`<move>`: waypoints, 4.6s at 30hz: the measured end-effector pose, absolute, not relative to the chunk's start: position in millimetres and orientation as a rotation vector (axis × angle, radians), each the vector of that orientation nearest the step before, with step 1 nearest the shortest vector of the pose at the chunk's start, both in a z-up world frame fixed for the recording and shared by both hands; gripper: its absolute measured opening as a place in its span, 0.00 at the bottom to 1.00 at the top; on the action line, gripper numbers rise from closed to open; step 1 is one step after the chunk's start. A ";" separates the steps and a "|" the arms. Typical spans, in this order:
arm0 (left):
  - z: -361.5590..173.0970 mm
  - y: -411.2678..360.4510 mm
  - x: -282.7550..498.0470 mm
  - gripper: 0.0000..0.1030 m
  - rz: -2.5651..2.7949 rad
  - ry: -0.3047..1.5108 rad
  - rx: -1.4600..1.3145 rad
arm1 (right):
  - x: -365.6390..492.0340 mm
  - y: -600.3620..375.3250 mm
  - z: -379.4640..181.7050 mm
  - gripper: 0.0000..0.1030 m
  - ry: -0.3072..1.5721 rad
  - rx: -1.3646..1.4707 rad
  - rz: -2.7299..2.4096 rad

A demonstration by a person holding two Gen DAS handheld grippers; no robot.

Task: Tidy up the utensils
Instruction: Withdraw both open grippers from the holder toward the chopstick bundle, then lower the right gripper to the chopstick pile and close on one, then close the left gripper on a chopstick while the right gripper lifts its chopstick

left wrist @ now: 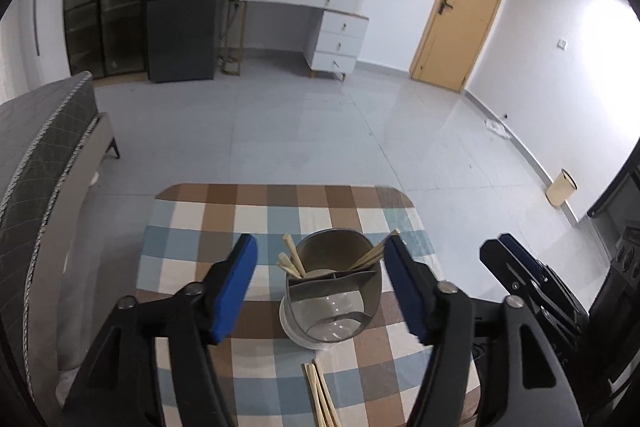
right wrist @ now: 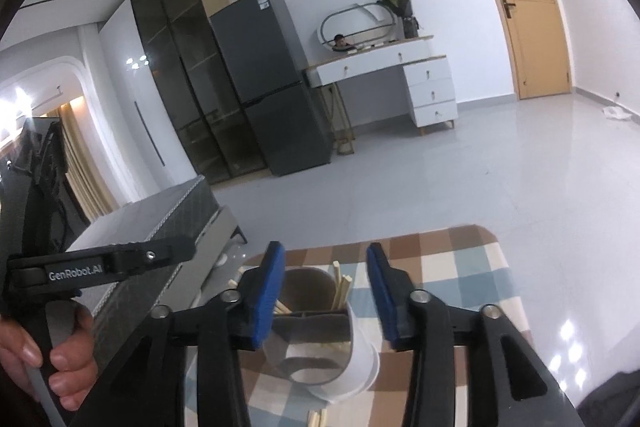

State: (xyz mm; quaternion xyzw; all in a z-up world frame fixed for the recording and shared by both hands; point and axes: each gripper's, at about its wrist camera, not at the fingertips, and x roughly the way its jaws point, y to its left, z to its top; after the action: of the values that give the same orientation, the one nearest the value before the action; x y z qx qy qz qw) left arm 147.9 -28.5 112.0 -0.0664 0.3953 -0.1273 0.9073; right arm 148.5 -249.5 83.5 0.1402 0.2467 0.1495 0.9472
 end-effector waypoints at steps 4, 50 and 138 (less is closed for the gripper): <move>123.6 -20.7 123.3 0.71 -0.230 0.763 -0.161 | 122.4 -254.2 99.1 0.70 0.453 0.293 0.255; 31.2 3.6 37.6 0.84 -0.089 0.671 -0.114 | 27.2 -222.4 21.8 1.00 0.484 0.138 0.186; -137.3 -37.0 115.5 0.84 -0.032 1.292 -0.139 | 131.8 -283.1 -76.9 0.04 0.880 0.633 0.293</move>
State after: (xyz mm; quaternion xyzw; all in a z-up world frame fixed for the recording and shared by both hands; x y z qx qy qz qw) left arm 115.5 -37.0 -137.3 -0.0645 0.6016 -0.0150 0.7961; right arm 131.8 -283.1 -76.9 0.3000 0.4175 0.1388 0.8465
